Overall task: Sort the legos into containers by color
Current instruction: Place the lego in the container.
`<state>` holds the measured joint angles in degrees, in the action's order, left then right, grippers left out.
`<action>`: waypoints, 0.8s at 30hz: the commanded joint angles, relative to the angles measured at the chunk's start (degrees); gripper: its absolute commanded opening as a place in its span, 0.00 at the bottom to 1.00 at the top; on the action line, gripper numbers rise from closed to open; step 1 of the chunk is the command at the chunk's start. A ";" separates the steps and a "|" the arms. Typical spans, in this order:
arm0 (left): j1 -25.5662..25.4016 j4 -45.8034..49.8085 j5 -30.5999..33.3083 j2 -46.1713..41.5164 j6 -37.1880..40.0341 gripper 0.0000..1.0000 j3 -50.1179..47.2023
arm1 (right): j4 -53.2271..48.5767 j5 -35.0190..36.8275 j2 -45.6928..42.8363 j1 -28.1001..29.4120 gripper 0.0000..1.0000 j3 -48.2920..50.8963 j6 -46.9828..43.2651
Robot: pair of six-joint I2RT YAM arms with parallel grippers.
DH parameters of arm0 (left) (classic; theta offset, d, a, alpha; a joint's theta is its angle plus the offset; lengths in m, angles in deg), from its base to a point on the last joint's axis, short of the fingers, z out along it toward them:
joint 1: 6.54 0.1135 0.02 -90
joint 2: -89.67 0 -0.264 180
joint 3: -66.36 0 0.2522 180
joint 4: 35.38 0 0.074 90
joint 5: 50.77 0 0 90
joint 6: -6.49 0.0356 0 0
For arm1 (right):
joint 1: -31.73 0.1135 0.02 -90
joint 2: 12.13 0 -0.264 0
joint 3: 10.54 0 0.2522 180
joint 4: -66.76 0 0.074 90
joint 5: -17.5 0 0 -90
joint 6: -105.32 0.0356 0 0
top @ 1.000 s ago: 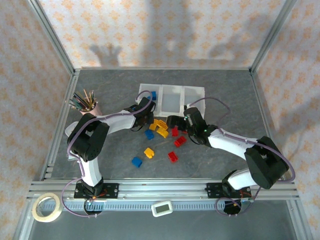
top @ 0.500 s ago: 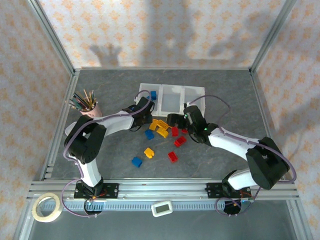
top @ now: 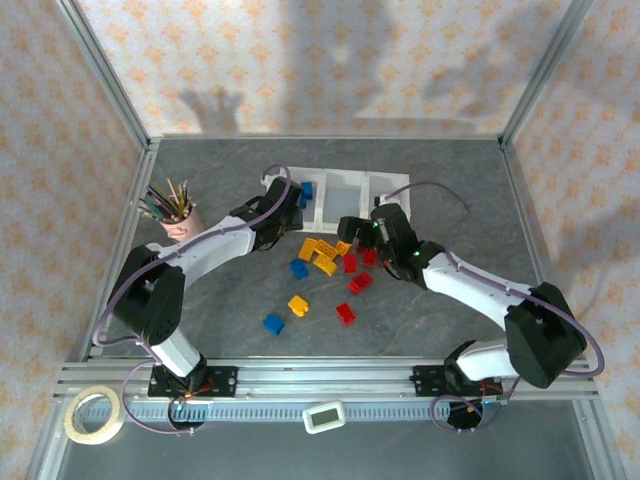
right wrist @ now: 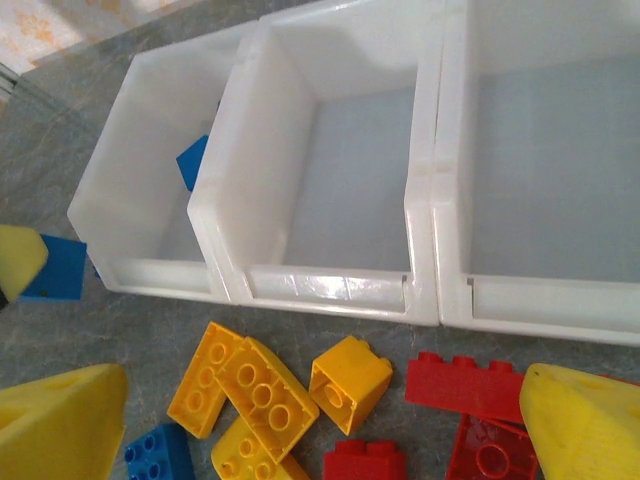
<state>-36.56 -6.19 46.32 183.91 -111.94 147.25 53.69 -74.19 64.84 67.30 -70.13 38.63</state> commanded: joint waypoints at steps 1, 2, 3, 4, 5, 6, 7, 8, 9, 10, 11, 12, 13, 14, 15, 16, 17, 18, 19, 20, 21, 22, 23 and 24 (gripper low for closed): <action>-0.05 1.27 3.88 2.37 1.69 0.11 5.77 | -2.07 3.92 0.52 -0.47 1.00 -2.73 0.08; -0.03 2.12 4.79 4.24 1.71 0.11 7.75 | -2.39 4.28 0.78 -0.58 1.00 -3.16 0.31; 0.12 3.04 5.37 5.87 1.85 0.11 9.99 | -2.45 4.35 0.98 -0.63 1.00 -3.42 0.43; 0.17 3.54 5.95 7.80 2.17 0.11 12.05 | -2.37 4.37 1.16 -0.76 1.00 -3.60 0.42; 0.30 3.80 6.71 9.45 2.23 0.11 13.81 | -2.27 4.42 1.28 -0.83 1.00 -3.81 0.56; 0.50 4.10 7.16 10.82 2.27 0.11 15.29 | -2.40 4.50 1.34 -0.93 1.00 -3.92 0.63; 0.94 3.87 7.48 12.45 2.26 0.12 16.78 | -2.44 4.51 1.34 -1.02 1.00 -4.11 0.63; 1.30 3.97 7.49 13.94 2.21 0.12 18.26 | -2.53 4.42 1.45 -1.11 1.00 -4.27 0.61; 1.71 4.50 7.30 15.54 1.96 0.12 19.79 | -2.62 4.44 1.45 -1.20 1.00 -4.49 0.53; 2.33 5.12 7.07 17.71 1.72 0.12 21.49 | -2.82 4.36 1.41 -1.18 1.00 -4.62 0.49; 2.71 5.65 7.10 19.13 1.69 0.13 22.82 | -2.88 4.34 1.39 -1.28 1.00 -4.80 0.42; 2.98 5.77 6.92 20.11 1.68 0.13 23.75 | -3.00 4.33 1.27 -1.29 1.00 -4.80 0.25; 3.16 5.57 6.45 21.07 1.83 0.14 24.40 | -3.09 4.39 1.15 -1.36 1.00 -4.89 0.23; 3.22 4.76 5.68 21.69 2.24 0.16 24.66 | -3.00 4.36 1.02 -1.37 1.00 -4.89 0.12; 3.37 4.14 4.94 22.14 2.65 0.17 24.75 | -2.96 4.34 0.94 -1.38 1.00 -4.93 0.10; 3.44 3.84 4.50 22.88 2.70 0.19 25.15 | -2.97 4.28 0.91 -1.43 1.00 -5.10 -0.06; 3.52 3.92 4.11 23.45 2.72 0.21 25.68 | -3.07 4.19 0.93 -1.46 1.00 -5.23 -0.24; 3.61 4.20 3.73 24.02 2.84 0.23 26.16 | -3.14 4.12 0.93 -1.43 1.00 -5.37 -0.34; 3.74 4.73 3.31 24.49 3.03 0.25 26.90 | -3.28 4.07 0.97 -1.40 1.00 -5.65 -0.45; 3.77 5.20 3.19 24.81 3.07 0.27 27.34 | -3.45 4.04 0.86 -1.47 1.00 -5.90 -0.63; 3.81 5.49 3.15 24.78 3.04 0.30 27.55 | -3.64 4.01 0.83 -1.40 1.00 -6.07 -0.84; 3.85 5.44 2.94 24.57 3.17 0.33 27.49 | -3.85 3.96 0.90 -1.47 1.00 -6.36 -1.02; 3.90 5.10 2.44 24.17 3.32 0.37 27.39 | -4.15 3.95 0.88 -1.40 1.00 -6.68 -1.36; 3.83 4.90 2.20 23.79 3.53 0.41 27.15 | -4.52 3.96 0.85 -1.42 1.00 -6.97 -1.55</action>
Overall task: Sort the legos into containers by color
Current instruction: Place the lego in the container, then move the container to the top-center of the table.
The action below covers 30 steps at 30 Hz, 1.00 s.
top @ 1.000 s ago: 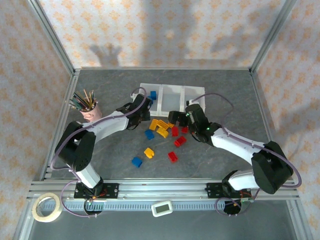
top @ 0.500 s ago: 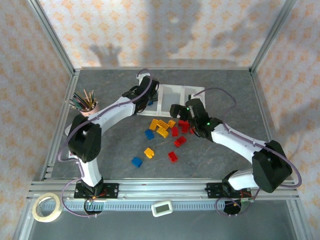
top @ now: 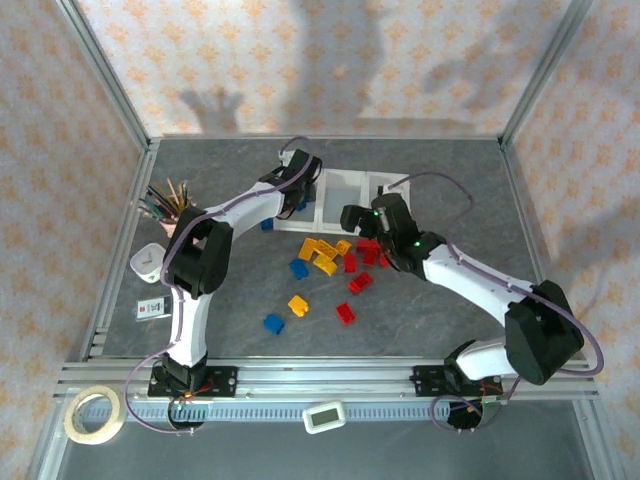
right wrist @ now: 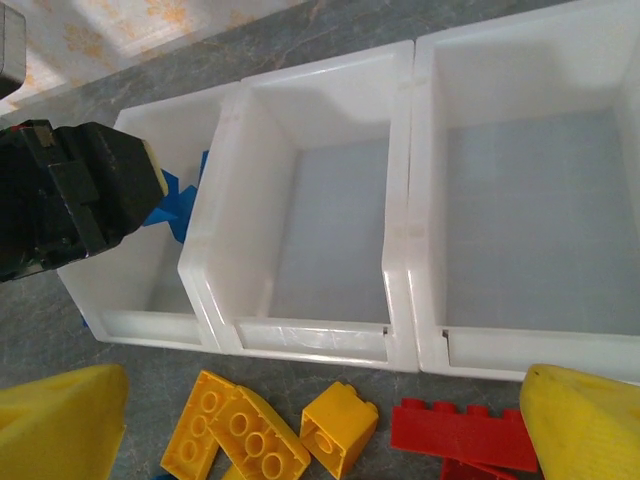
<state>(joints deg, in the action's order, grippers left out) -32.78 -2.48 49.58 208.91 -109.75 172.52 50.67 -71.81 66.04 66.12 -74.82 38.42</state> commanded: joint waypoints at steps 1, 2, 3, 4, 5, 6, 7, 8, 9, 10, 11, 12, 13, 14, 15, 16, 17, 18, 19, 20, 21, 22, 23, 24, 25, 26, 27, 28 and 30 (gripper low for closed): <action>0.14 1.33 -1.03 -1.58 1.53 0.44 1.96 | -1.90 1.52 -0.29 -0.24 1.00 -2.62 -1.58; 0.18 1.56 -1.03 -2.01 1.51 0.47 2.04 | -2.14 1.44 -0.30 -0.29 1.00 -2.89 -1.75; 0.35 1.69 -1.11 -2.41 1.39 0.49 2.15 | -2.28 1.34 -0.52 -0.22 1.00 -2.92 -1.90; 0.38 1.70 -1.54 -3.04 1.50 0.51 2.03 | -2.26 1.21 -0.63 -0.28 1.00 -2.87 -1.98; 0.40 1.62 -1.92 -3.66 1.56 0.52 1.76 | -2.33 0.93 -0.88 -0.28 1.00 -2.91 -1.98; 0.54 1.66 -2.08 -4.17 1.55 0.53 1.63 | -2.33 0.70 -0.96 -0.27 1.00 -2.92 -2.04; 0.62 1.88 -2.28 -4.86 1.58 0.54 1.57 | -2.32 0.32 -1.09 -0.29 1.00 -2.92 -2.13; 0.74 2.25 -2.53 -5.64 1.54 0.54 1.29 | -2.42 -0.12 -1.17 -0.27 1.00 -2.89 -2.22; 0.79 2.29 -2.78 -6.59 1.47 0.54 0.73 | -2.46 -0.65 -1.03 -0.26 1.00 -2.96 -2.28; 0.92 1.85 -3.23 -7.88 1.24 0.54 -0.51 | -2.36 -1.29 -1.02 -0.26 1.00 -2.89 -2.34; 1.01 0.89 -3.80 -9.47 0.96 0.55 -2.06 | -2.29 -1.79 -0.88 -0.28 1.00 -2.75 -2.40; 1.18 0.00 -4.36 -11.80 0.72 0.55 -3.70 | -2.18 -2.10 -0.78 -0.28 1.00 -2.53 -2.49; 1.42 -0.93 -4.85 -13.60 0.39 0.56 -5.59 | -2.00 -2.62 -0.60 -0.28 1.00 -2.26 -2.59; 1.71 -1.63 -5.22 -15.41 0.14 0.56 -7.45 | -1.69 -3.24 -0.57 -0.29 1.00 -1.88 -2.65; 1.97 -2.09 -5.34 -16.93 -0.23 0.57 -9.32 | -1.42 -3.72 -0.43 -0.22 1.00 -1.63 -2.66; 2.42 -2.53 -5.37 -18.81 -0.62 0.57 -11.43 | -1.05 -4.22 -0.34 -0.22 1.00 -1.21 -2.47; 2.73 -3.11 -5.41 -20.50 -0.94 0.57 -13.56 | -0.85 -4.82 -0.13 -0.20 1.00 -0.95 -2.44; 3.25 -4.05 -5.53 -22.62 -1.25 0.58 -16.15 | -0.75 -5.38 0.02 -0.12 1.00 -0.70 -2.30; 3.83 -4.79 -5.60 -24.78 -1.77 0.58 -18.86 | -0.51 -5.83 0.28 0.07 1.00 -0.48 -2.12; 4.38 -5.37 -5.77 -26.55 -2.13 0.58 -21.11 | -0.26 -6.15 0.40 0.21 1.00 -0.16 -2.07; 5.12 -5.90 -5.87 -28.59 -2.53 0.59 -23.63 | 0.16 -6.42 0.49 0.53 1.00 0.27 -1.87; 5.89 -6.10 -5.75 -30.50 -2.97 0.59 -26.08 | 0.52 -6.59 0.66 0.91 1.00 0.75 -1.71; 6.48 -6.39 -5.49 -32.37 -3.27 0.59 -28.22 | 0.72 -6.67 0.89 1.23 1.00 1.06 -1.50; 7.17 -6.68 -5.20 -34.08 -3.61 0.60 -30.61 | 0.98 -6.75 1.12 1.66 1.00 1.41 -1.31; 7.85 -6.83 -4.89 -35.57 -3.93 0.60 -32.82 | 1.32 -6.73 1.36 2.10 1.00 1.77 -1.04; 8.40 -6.99 -4.57 -36.74 -4.16 0.60 -34.56 | 1.61 -6.70 1.59 2.55 1.00 2.04 -0.82; 9.06 -7.01 -4.34 -37.87 -4.48 0.60 -36.52 | 1.94 -6.67 1.89 3.05 1.00 2.25 -0.61; 9.74 -7.11 -4.14 -38.82 -4.78 0.60 -38.40 | 2.29 -6.52 2.33 3.58 1.00 2.40 -0.35; 10.55 -7.92 -4.07 -40.16 -5.17 0.60 -41.98 | 2.75 -6.17 3.13 4.55 1.00 2.36 0.06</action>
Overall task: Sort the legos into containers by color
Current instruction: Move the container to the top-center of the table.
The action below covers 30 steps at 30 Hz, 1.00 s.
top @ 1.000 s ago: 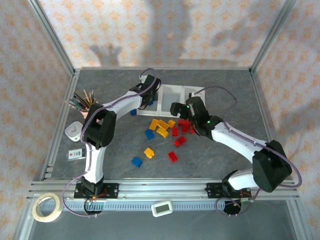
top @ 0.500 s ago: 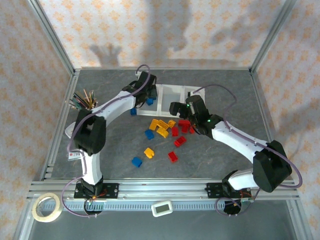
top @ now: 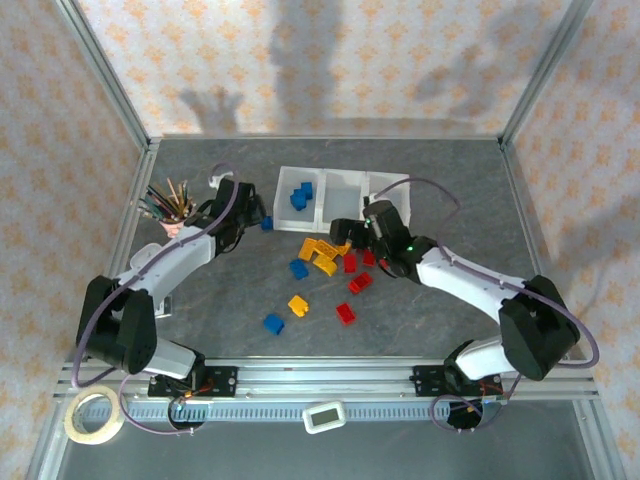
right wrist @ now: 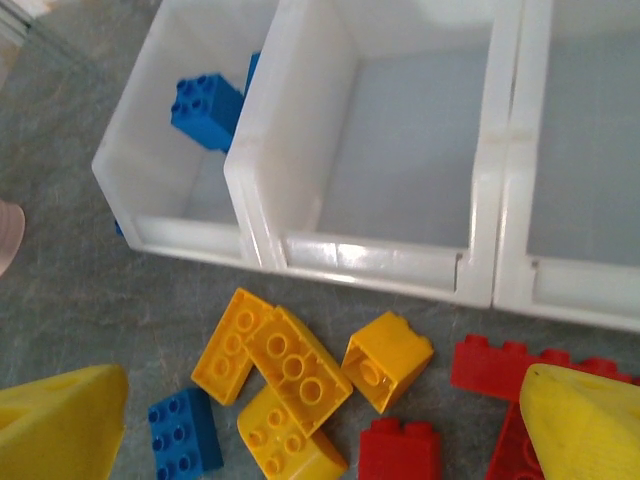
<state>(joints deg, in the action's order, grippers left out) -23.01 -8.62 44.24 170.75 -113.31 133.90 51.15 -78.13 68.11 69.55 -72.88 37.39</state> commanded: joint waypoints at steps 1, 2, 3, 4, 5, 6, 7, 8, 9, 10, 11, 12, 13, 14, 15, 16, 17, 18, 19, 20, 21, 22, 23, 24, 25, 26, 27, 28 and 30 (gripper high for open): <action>1.15 -2.50 1.10 -2.47 -1.92 0.61 -5.08 | 2.64 0.45 1.52 1.64 1.00 0.33 1.53; 1.47 -3.09 0.61 -2.46 -1.97 0.61 -6.38 | 3.19 0.48 1.89 2.00 1.00 0.40 2.02; 1.68 -3.51 0.27 -2.12 -2.02 0.61 -7.60 | 4.23 0.21 2.28 2.45 1.00 0.73 2.51; 1.79 -3.27 0.23 -1.52 -2.21 0.61 -8.14 | 5.22 -0.22 2.70 2.82 1.00 1.05 3.00; 1.80 -2.98 0.33 -0.90 -2.20 0.61 -8.58 | 5.88 -0.54 3.20 3.10 1.00 1.19 3.37; 1.80 -3.23 0.60 -0.22 -2.35 0.61 -9.18 | 6.26 -0.69 3.69 3.42 1.00 1.20 3.67; 1.82 -3.70 0.90 0.45 -2.71 0.61 -9.90 | 6.49 -0.71 4.11 3.68 1.00 0.99 3.78; 1.87 -4.19 0.87 1.02 -2.93 0.61 -10.30 | 6.50 -0.62 4.47 3.79 1.00 0.81 3.86; 1.88 -5.05 0.56 1.63 -2.90 0.61 -10.81 | 6.43 -0.40 4.80 3.84 1.00 0.56 3.92; 1.88 -5.79 0.51 2.25 -2.98 0.61 -11.25 | 6.35 -0.15 4.91 3.84 1.00 0.39 3.91; 1.88 -6.08 0.59 2.86 -3.12 0.61 -11.31 | 6.34 0.15 5.07 3.84 1.00 0.28 3.82; 1.88 -6.71 0.61 3.56 -2.87 0.61 -11.27 | 6.33 0.52 5.16 3.84 1.00 0.16 3.68; 1.88 -7.73 0.27 4.32 -2.29 0.62 -11.26 | 6.20 0.86 5.23 3.84 1.00 -0.06 3.39; 1.88 -8.41 -0.20 5.01 -1.83 0.63 -11.24 | 6.00 1.04 5.27 3.84 1.00 -0.39 3.06; 1.88 -8.95 -0.71 5.82 -1.59 0.63 -10.79 | 5.67 1.44 5.46 3.84 1.00 -0.73 2.75; 1.88 -9.75 -1.47 6.62 -1.20 0.64 -10.50 | 5.25 1.84 5.58 3.84 1.00 -1.14 2.43; 1.88 -10.59 -2.18 7.33 -0.94 0.64 -10.37 | 4.91 2.07 5.74 3.83 1.00 -1.49 2.22; 1.88 -11.42 -2.90 8.10 -0.76 0.65 -10.20 | 4.59 2.38 6.03 3.84 1.00 -1.85 2.02; 1.90 -12.07 -3.60 8.91 -0.49 0.65 -9.90 | 4.40 2.53 6.18 3.88 1.00 -2.11 1.91; 1.80 -12.54 -4.14 9.65 -0.31 0.66 -9.54 | 4.33 2.68 6.36 3.84 1.00 -2.21 1.84; 1.81 -12.96 -4.71 10.52 0.02 0.67 -9.04 | 4.24 2.69 6.48 3.84 1.00 -2.39 1.78; 1.75 -13.08 -5.01 11.49 0.48 0.67 -8.39 | 4.22 2.75 6.66 3.84 1.00 -2.48 1.80; 1.73 -13.15 -5.06 12.20 0.62 0.68 -7.96 | 4.22 2.75 6.66 3.84 1.00 -2.55 1.70; 1.70 -13.17 -5.10 12.95 0.86 0.68 -7.33 | 4.22 2.81 6.83 3.84 1.00 -2.58 1.71; 1.64 -13.32 -5.22 13.65 1.13 0.69 -6.79 | 4.22 2.82 6.96 3.84 1.00 -2.66 1.65; 1.53 -13.60 -5.15 14.08 1.38 0.69 -6.43 | 4.15 2.91 7.08 3.83 1.00 -2.75 1.56; 1.46 -14.13 -5.02 14.50 1.51 0.69 -6.21 | 4.13 3.06 7.24 3.83 1.00 -2.84 1.41; 1.35 -14.47 -5.31 14.88 1.59 0.70 -5.91 | 4.04 3.21 7.38 3.84 1.00 -2.93 1.33; 1.11 -14.90 -5.63 15.90 2.11 0.72 -5.03 | 3.86 3.43 7.55 3.84 1.00 -3.18 1.11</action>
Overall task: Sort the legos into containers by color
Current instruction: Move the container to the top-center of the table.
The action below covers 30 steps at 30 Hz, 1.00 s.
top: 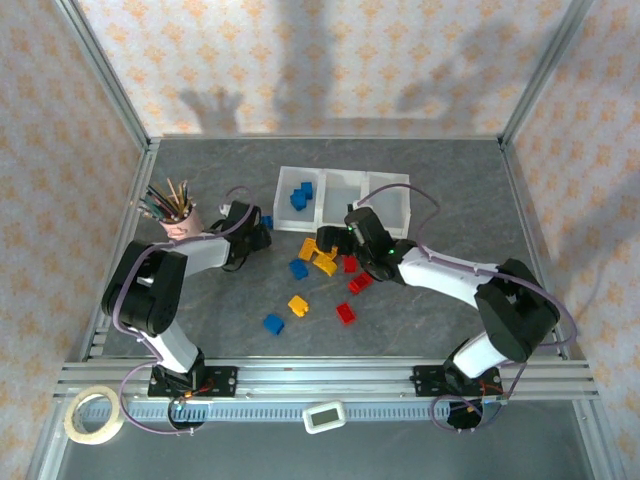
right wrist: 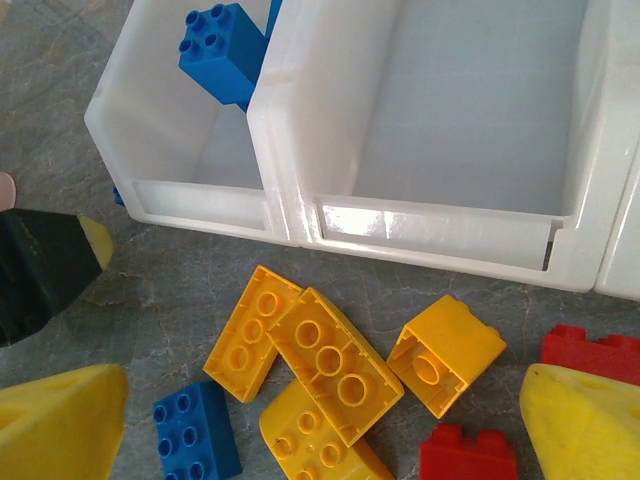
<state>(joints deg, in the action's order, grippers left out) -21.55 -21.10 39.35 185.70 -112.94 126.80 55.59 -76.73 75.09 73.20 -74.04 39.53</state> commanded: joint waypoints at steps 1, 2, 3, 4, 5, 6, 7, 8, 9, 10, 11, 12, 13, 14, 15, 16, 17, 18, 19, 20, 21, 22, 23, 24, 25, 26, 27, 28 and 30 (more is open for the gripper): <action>-0.49 -2.45 -0.74 1.61 1.93 0.72 2.74 | -0.70 2.16 0.83 0.19 1.00 -2.20 -1.15; -0.56 -2.12 -0.82 2.30 2.07 0.73 3.50 | -0.81 2.31 0.89 0.19 1.00 -2.36 -1.21; -0.68 -1.86 -0.91 2.97 2.39 0.74 4.43 | -0.92 2.44 1.07 0.19 1.00 -2.54 -1.29; -0.85 -1.78 -1.04 3.57 2.86 0.75 5.05 | -1.08 2.47 1.15 0.19 1.00 -2.71 -1.43; -1.05 -1.93 -1.15 4.00 3.44 0.76 5.63 | -1.17 2.52 1.25 0.19 1.00 -2.81 -1.45; -1.19 -1.80 -0.96 4.37 3.91 0.78 6.45 | -1.23 2.53 1.38 0.14 1.00 -2.89 -1.56; -1.39 -1.47 -0.45 4.93 4.16 0.80 7.34 | -1.27 2.60 1.52 0.19 1.00 -2.99 -1.68; -1.51 -1.22 -0.08 5.35 4.35 0.81 8.00 | -1.40 2.61 1.57 0.19 1.00 -3.04 -1.74; -1.52 -1.22 0.20 5.84 4.54 0.82 8.76 | -1.52 2.69 1.64 0.20 1.00 -3.12 -1.82; -1.46 -1.30 0.62 6.45 4.73 0.83 9.50 | -1.62 2.81 1.78 0.19 1.00 -3.23 -1.88; -1.51 -1.10 1.03 7.20 4.84 0.83 10.28 | -1.67 2.82 1.86 0.19 1.00 -3.35 -1.88; -1.52 -0.44 1.70 8.20 4.98 0.84 11.48 | -1.78 2.92 1.94 0.19 1.00 -3.42 -1.80; -1.47 0.53 2.50 9.28 5.09 0.84 12.79 | -1.82 2.91 1.91 0.19 1.00 -3.44 -1.81; -1.49 1.27 3.08 10.17 5.22 0.84 13.72 | -1.89 2.92 1.88 0.19 1.00 -3.44 -1.87; -1.51 1.74 3.42 11.08 5.39 0.84 14.64 | -1.93 2.91 1.85 0.18 1.00 -3.41 -1.82; -1.47 1.92 3.56 11.79 5.55 0.84 15.26 | -1.96 2.91 1.86 0.19 1.00 -3.44 -1.80; -1.51 2.27 3.73 12.58 5.46 0.84 16.03 | -2.03 2.92 1.75 0.19 1.00 -3.44 -1.86; -1.44 2.60 4.08 12.93 5.24 0.84 16.72 | -2.16 3.07 1.65 0.19 1.00 -3.44 -1.82; -1.51 2.75 4.23 13.79 5.12 0.84 17.18 | -2.28 3.12 1.59 0.16 1.00 -3.44 -1.85; -1.51 2.95 4.50 15.02 4.87 0.83 17.59 | -2.41 3.17 1.51 0.19 1.00 -3.47 -1.82; -1.49 3.09 4.96 15.44 4.59 0.82 17.90 | -2.50 3.18 1.51 0.14 1.00 -3.53 -1.88; -1.39 3.02 5.35 15.73 4.32 0.81 18.01 | -2.59 3.18 1.36 0.19 1.00 -3.61 -1.84; -1.43 3.07 5.46 16.15 4.21 0.80 18.27 | -2.59 3.17 1.21 0.19 1.00 -3.61 -1.84; -1.34 3.47 5.36 16.69 4.12 0.77 18.74 | -2.60 3.18 1.13 0.16 1.00 -3.70 -1.90; -1.34 3.90 5.32 17.02 4.15 0.75 19.04 | -2.68 3.26 1.10 0.19 1.00 -3.71 -1.98; -1.34 4.21 5.32 17.26 4.12 0.72 19.11 | -2.76 3.44 0.94 0.19 1.00 -3.70 -2.02; -1.34 4.15 5.32 17.26 4.08 0.70 18.91 | -2.77 3.44 0.94 0.19 1.00 -3.72 -2.01; -1.34 4.04 5.25 17.06 3.91 0.68 18.47 | -2.89 3.44 0.89 0.19 1.00 -3.74 -2.06; -1.34 3.32 5.12 16.51 3.86 0.61 17.52 | -2.77 3.37 0.92 0.12 1.00 -3.79 -2.05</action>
<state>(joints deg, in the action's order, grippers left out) -22.69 -19.75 43.48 201.59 -108.90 144.83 53.86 -75.24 76.33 73.20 -75.92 38.39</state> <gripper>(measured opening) 0.631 0.998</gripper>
